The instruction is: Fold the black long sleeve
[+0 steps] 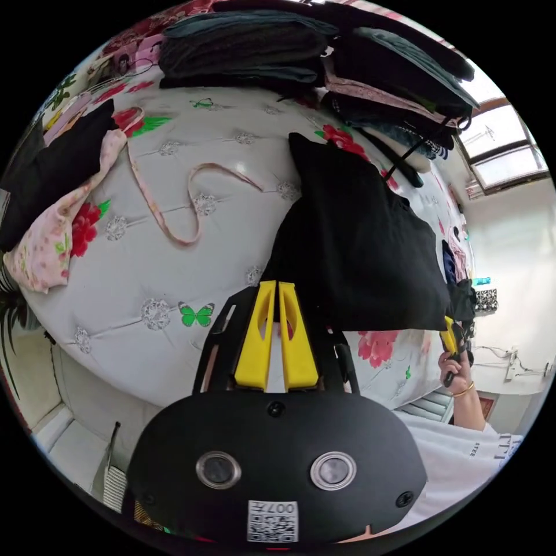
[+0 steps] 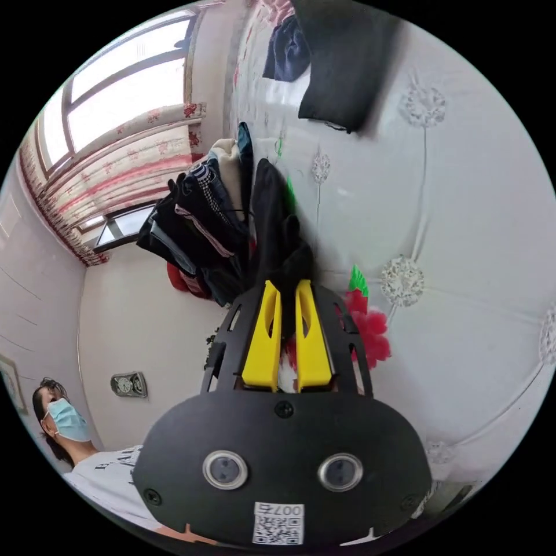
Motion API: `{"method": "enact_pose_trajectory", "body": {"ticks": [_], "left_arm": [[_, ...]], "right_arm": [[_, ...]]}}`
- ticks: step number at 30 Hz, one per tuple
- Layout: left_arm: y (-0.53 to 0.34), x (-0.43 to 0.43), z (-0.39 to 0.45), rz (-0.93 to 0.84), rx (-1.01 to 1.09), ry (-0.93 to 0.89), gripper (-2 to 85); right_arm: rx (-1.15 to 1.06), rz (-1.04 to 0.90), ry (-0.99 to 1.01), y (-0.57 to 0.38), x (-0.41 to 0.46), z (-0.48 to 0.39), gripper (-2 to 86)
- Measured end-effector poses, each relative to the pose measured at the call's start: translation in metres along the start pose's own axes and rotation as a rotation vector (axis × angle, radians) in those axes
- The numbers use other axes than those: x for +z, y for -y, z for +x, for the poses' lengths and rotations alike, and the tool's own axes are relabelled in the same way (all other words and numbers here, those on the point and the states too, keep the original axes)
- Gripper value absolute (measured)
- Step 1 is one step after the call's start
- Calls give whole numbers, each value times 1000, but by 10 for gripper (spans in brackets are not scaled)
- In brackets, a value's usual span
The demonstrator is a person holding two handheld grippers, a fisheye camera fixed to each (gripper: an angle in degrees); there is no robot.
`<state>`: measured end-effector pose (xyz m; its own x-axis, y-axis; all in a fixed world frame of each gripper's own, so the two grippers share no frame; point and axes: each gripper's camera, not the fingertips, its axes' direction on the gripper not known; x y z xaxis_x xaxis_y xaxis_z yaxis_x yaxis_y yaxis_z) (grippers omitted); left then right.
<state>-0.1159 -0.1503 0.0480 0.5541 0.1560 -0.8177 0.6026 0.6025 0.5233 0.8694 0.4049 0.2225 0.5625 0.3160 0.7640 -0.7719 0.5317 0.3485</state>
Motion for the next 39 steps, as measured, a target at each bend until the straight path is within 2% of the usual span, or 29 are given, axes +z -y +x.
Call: {"method": "enact_pose_trajectory", "body": {"ticks": [3,5,6,8,11,14,18,20,21,25,27,29,35,38,39], "left_arm": [[-2,-26,-14,48,-20,-45,-9],[-5,-41,-33,52,-85,-105,-9],[-8,-51,-46,40,-134,-101,-9],[-15,-68,-62,64,-148,-133,-8],[-26,-97,-89,118,-158,-253,-1],[-31,-113,-107,132,-160,-380,34],[-34,-119,-122,120,-172,-504,84],[-35,-117,-129,86,-200,-563,98],[-37,-118,-133,75,-206,-593,105],[-39,-127,-144,43,-196,-661,138],[-40,-136,-148,-2,-183,-706,160],[-41,-148,-146,-31,-132,-706,178],[-38,-159,-128,-110,-25,-712,225],[-13,-137,-121,-140,-39,-743,226],[0,-130,-117,-139,-35,-737,212]], "right_arm": [[-208,-25,-155,-11,13,-59,30],[-533,-133,-348,-29,48,-142,19],[-624,-168,-404,-37,61,-164,18],[-964,-322,-555,-78,124,-242,15],[-1272,-501,-578,-144,211,-294,19],[-1388,-712,-540,-203,306,-288,31],[-1287,-944,-572,-240,418,-208,49],[-1098,-1155,-605,-239,467,-147,60],[-1058,-1169,-585,-235,470,-141,63],[-944,-940,-314,-170,426,-166,86],[-876,-771,-305,-121,400,-169,98],[-740,-583,-381,-51,372,-152,117],[-422,-432,-370,57,355,-83,137],[-362,-492,-401,67,381,-60,130],[-375,-438,-440,66,379,-62,126]]}}
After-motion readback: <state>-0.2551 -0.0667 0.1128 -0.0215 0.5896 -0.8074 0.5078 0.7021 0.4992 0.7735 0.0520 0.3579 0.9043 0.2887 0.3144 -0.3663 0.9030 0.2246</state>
